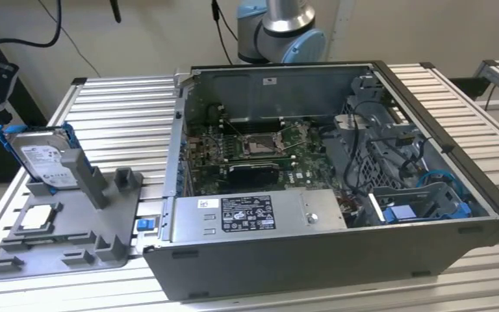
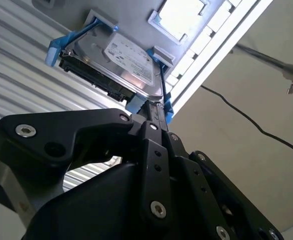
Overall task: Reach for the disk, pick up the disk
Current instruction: 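Reach for the disk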
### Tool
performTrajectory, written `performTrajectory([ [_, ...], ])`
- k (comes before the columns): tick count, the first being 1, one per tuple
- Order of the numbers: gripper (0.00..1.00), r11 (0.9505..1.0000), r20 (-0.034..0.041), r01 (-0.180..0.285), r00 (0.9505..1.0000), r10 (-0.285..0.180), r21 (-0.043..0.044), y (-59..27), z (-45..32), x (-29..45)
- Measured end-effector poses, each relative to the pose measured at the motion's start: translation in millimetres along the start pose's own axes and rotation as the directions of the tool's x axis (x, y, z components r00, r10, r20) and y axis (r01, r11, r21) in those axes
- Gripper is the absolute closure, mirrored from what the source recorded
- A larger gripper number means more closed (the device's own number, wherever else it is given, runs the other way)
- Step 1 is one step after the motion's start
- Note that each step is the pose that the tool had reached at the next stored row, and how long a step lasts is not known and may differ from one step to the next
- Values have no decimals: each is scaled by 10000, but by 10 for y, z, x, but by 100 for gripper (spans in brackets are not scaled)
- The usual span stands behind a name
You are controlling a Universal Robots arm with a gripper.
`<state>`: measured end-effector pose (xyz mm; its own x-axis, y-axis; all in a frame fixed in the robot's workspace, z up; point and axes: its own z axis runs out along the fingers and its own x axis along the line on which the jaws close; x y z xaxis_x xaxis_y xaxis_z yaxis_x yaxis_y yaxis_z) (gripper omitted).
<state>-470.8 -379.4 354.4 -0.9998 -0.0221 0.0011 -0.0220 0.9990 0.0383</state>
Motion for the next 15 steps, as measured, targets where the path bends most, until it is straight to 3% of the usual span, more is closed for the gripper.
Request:
performTrajectory([
  [5, 100, 9993, 15, -381, 9993, 381, -1, 0, 0, 0],
  [15, 100, 9991, 17, -415, 9991, 415, -1, 0, 1, 0],
])
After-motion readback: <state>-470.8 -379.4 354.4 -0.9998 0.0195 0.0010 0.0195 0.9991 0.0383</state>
